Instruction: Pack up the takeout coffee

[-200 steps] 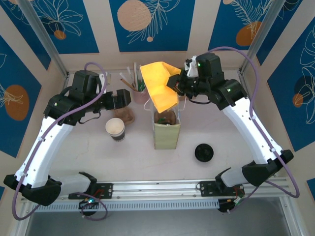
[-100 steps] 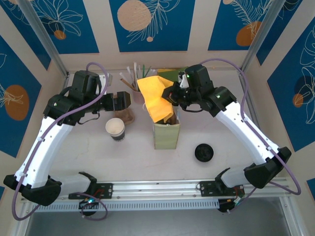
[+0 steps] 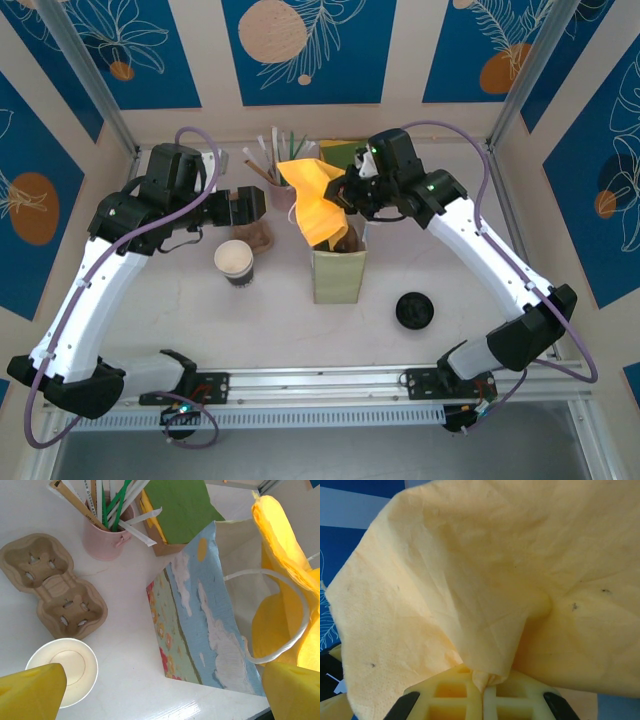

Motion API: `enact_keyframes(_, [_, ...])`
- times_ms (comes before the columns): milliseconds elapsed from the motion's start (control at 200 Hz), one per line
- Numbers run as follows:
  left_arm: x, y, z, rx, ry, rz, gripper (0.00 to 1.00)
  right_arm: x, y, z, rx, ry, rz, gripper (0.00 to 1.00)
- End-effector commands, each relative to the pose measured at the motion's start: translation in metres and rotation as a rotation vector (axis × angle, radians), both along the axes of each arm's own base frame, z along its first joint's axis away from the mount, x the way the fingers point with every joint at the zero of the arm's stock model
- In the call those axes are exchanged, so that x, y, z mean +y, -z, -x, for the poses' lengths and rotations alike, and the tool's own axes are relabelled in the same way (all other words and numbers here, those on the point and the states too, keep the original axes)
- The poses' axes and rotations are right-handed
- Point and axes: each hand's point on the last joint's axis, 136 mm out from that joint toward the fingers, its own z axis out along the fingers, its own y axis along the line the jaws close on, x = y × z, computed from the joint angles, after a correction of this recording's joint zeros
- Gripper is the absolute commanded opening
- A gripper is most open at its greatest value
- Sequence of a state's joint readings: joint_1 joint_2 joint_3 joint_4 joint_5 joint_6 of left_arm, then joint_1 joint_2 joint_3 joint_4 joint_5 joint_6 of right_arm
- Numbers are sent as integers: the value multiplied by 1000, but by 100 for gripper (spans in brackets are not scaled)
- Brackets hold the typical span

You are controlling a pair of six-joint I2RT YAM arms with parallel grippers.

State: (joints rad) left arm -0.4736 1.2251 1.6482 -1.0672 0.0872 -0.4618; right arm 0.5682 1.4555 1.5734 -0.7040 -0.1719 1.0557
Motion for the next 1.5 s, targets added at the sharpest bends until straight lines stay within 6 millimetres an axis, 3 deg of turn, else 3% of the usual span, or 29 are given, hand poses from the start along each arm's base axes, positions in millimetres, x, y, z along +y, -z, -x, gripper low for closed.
enact_keyframes(0, [-1, -4, 5, -3, 21, 2, 100, -3, 8, 6, 36, -25, 2, 0])
enact_keyframes(450, [-5, 1, -1, 1, 33, -8, 100, 1, 16, 4, 63, -51, 21, 3])
enact_keyframes(660, [-6, 0, -2, -7, 42, -14, 100, -2, 14, 3, 56, -34, 39, 30])
enact_keyframes(935, [-8, 0, -5, -9, 50, -20, 100, -5, 10, 1, 45, -22, 50, 35])
enact_keyframes(1050, [-9, 1, -6, -8, 52, -22, 100, -7, 10, 1, 46, -14, 57, 47])
enact_keyframes(1496, [-12, 3, -11, -5, 60, -24, 100, -19, -1, -1, 6, 20, 90, 51])
